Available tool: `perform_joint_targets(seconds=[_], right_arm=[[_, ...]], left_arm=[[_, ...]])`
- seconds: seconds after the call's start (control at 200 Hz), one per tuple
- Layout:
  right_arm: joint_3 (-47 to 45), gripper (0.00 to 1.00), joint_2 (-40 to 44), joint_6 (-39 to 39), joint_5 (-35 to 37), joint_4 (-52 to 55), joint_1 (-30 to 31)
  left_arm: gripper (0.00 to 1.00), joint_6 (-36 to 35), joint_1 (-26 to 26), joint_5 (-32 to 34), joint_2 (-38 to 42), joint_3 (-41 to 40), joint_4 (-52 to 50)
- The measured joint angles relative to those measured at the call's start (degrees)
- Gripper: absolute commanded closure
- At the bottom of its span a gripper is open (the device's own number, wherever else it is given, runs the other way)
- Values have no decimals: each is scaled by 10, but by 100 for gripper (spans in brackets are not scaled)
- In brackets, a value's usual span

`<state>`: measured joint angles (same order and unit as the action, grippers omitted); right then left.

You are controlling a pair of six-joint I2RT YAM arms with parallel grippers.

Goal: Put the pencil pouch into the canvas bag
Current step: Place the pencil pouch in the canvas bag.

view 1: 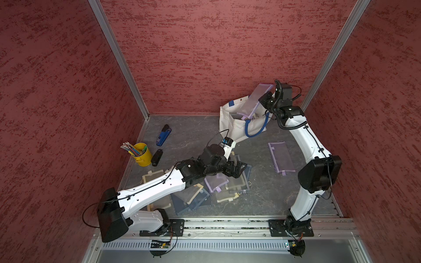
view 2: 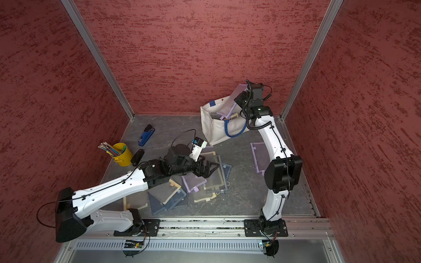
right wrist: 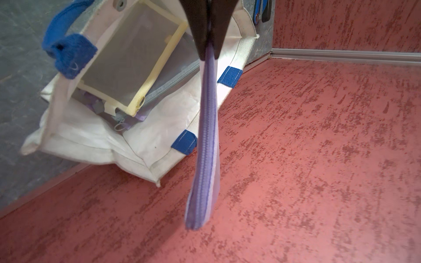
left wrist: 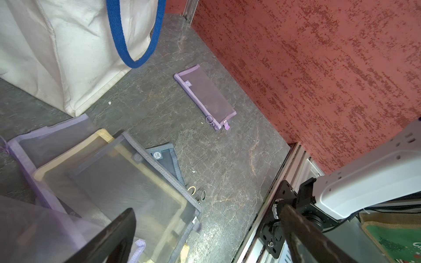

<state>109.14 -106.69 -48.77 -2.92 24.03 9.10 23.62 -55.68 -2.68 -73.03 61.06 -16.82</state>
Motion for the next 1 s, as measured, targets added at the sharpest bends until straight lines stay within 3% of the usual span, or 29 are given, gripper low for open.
perform_joint_targets(seconds=[0.215, 0.506, 0.706, 0.817, 1.002], right_arm=[[-22, 100, -26, -50, 9, -37, 2], [-57, 100, -55, -80, 8, -54, 8], [-57, 62, -59, -80, 8, -59, 17], [-57, 31, -59, -63, 7, -59, 18], [-19, 22, -54, 4, 6, -23, 20]], left_arm=[[1, 26, 26, 62, 3, 0, -45], [1, 62, 64, 79, 69, -56, -57], [1, 72, 69, 78, 78, -71, -54], [0, 73, 71, 75, 78, -72, -54], [1, 72, 71, 75, 78, -72, -53]])
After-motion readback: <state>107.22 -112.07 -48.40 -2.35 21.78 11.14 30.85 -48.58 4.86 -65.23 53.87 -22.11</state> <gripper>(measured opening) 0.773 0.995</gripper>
